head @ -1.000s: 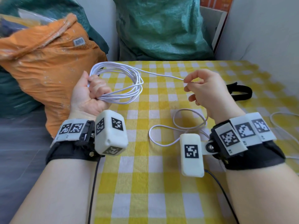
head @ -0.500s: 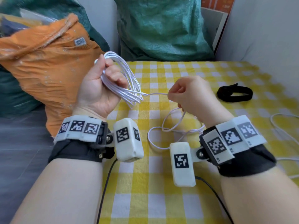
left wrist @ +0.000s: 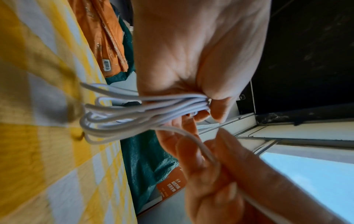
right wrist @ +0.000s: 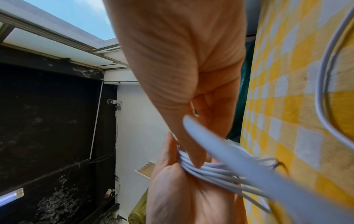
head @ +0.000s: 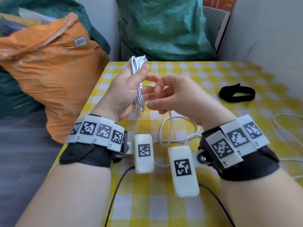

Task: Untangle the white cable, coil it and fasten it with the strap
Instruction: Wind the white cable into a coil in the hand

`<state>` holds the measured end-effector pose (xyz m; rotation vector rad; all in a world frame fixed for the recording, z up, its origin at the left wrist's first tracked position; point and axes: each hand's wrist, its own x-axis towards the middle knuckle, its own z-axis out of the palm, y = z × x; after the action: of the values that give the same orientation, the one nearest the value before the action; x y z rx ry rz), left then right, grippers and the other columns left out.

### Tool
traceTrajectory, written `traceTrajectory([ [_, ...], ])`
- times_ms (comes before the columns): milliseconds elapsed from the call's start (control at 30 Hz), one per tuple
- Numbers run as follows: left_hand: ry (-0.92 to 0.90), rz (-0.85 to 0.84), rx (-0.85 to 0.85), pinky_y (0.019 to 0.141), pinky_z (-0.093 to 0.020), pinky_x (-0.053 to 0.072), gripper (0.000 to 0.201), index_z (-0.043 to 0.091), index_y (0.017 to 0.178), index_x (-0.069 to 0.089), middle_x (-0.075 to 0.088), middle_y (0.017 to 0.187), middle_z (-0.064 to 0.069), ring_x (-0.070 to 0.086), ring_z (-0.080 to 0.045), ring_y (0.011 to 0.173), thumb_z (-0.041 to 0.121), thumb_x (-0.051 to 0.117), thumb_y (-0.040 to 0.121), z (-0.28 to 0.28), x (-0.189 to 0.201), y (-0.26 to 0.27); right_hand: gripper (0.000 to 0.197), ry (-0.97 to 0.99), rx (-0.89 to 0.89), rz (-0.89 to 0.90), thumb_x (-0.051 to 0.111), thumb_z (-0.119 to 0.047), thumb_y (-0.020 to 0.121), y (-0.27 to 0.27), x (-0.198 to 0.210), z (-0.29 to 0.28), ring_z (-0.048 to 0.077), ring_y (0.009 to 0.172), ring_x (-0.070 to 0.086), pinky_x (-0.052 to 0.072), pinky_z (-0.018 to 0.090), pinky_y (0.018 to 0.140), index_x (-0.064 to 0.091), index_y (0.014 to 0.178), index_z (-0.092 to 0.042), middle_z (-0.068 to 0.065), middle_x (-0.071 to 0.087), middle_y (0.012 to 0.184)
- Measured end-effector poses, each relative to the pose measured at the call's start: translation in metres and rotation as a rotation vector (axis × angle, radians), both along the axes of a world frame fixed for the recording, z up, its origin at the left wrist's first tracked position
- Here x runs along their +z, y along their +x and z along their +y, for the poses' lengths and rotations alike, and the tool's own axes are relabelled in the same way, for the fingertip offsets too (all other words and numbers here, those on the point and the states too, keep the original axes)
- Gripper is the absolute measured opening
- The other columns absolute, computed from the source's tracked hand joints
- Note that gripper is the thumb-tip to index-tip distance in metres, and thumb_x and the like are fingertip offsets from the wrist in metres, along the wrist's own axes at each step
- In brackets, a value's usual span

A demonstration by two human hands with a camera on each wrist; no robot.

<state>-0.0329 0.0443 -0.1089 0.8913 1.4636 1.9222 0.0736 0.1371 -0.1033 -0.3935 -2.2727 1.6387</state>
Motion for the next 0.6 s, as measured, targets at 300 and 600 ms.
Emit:
traceTrajectory([
  [300, -0.245, 0.271, 0.070, 0.046, -0.023, 0.043, 0.021, 0.020, 0.116, 0.044, 0.064, 0.072, -0.003, 0.065, -0.021, 0.050, 0.032, 0.039, 0.100, -0.008, -0.001, -0.018, 0.024, -0.036, 0.030, -0.055, 0.072, 0.010, 0.072, 0.008, 0.006, 0.006, 0.012, 0.050, 0.059, 0.049, 0.019, 0.053, 0.059, 0.081, -0.008, 0.011, 0.072, 0.075],
  [600, -0.397, 0.450, 0.056, 0.043, -0.023, 0.034, 0.014, 0.017, 0.089, 0.046, 0.053, 0.058, -0.007, 0.040, -0.011, 0.034, 0.026, 0.043, 0.099, -0.006, 0.002, -0.012, 0.022, -0.032, -0.094, 0.047, 0.071, 0.011, 0.074, 0.012, 0.010, 0.009, 0.017, 0.063, 0.064, 0.058, 0.026, 0.067, 0.060, 0.078, -0.008, 0.011, 0.068, 0.075],
])
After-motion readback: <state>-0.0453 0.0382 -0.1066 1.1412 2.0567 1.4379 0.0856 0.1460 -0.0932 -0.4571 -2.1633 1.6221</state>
